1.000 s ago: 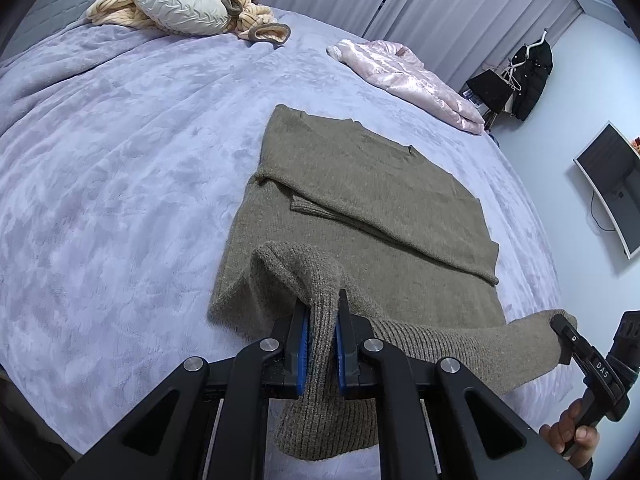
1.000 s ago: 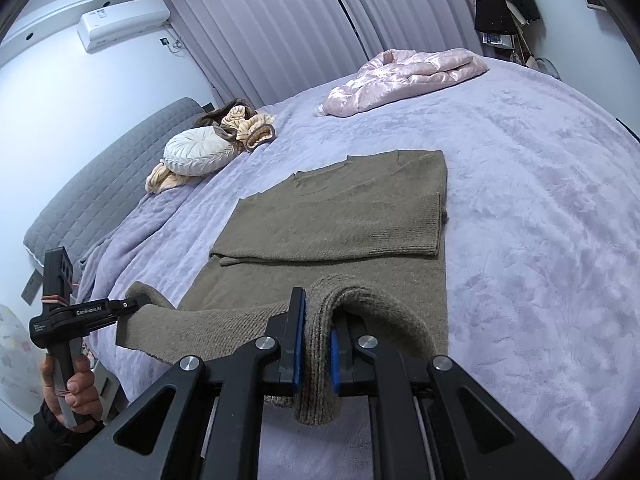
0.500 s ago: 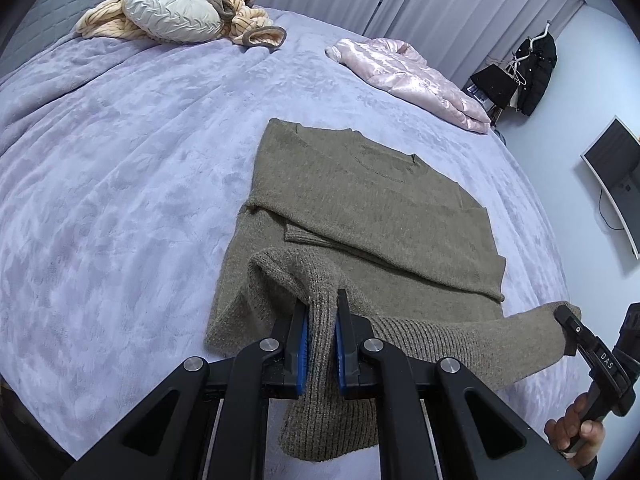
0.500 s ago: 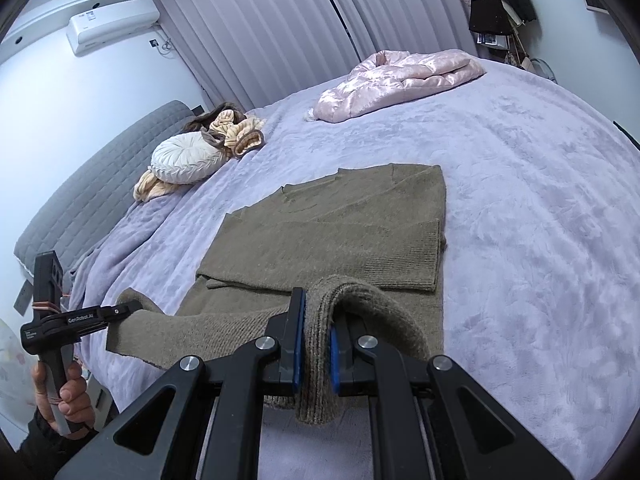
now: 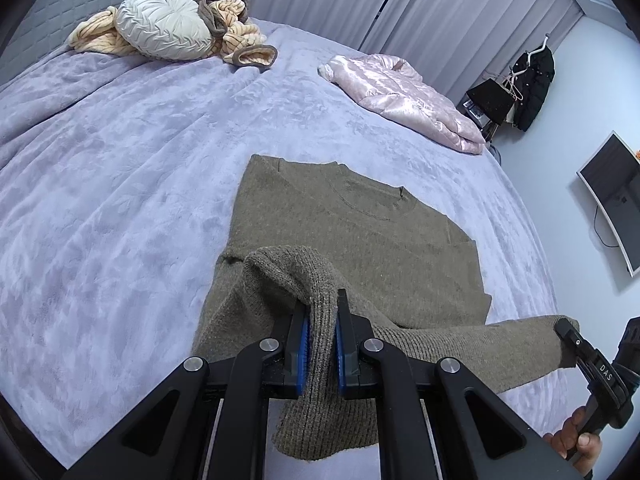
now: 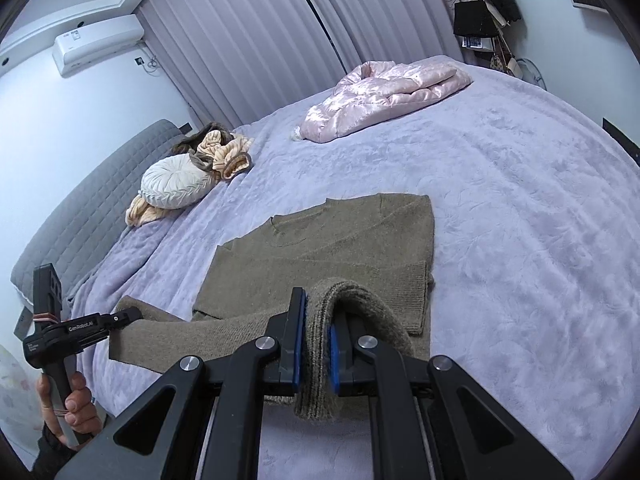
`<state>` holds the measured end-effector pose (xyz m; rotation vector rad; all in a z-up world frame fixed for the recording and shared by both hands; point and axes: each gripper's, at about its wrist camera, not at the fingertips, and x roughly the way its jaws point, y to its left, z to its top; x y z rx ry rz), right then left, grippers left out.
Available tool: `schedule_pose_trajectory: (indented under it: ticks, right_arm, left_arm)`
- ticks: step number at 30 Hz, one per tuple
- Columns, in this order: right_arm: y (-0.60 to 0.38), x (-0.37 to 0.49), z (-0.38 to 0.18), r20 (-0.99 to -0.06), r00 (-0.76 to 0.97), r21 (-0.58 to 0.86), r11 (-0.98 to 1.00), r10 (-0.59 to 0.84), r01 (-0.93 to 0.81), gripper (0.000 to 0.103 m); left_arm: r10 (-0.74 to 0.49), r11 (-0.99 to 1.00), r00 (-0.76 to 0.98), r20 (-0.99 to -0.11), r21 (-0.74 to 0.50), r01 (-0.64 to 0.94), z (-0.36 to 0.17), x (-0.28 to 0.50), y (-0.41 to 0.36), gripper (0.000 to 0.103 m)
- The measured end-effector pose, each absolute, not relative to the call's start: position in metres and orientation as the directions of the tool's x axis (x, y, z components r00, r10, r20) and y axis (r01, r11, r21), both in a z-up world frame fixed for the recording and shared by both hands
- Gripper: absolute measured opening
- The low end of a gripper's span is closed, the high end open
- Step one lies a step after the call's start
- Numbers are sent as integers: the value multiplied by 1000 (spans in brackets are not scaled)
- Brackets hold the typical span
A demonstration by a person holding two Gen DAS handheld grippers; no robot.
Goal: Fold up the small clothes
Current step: 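Lift the hem with both tools and fold it toward the collar, then carry the hem over the collar with both tools and lower it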
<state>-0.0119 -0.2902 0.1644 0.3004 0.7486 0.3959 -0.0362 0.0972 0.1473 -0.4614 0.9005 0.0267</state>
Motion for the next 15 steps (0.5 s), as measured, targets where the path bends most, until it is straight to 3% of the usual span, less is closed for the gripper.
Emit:
schedule_pose_trajectory:
  ticks: [15]
  right_arm:
    - [-276,28,169,-622,651,375,895,436,-241,11]
  left_arm:
    - [-172,889,612,-772,-389,-241,146,-4,111,12]
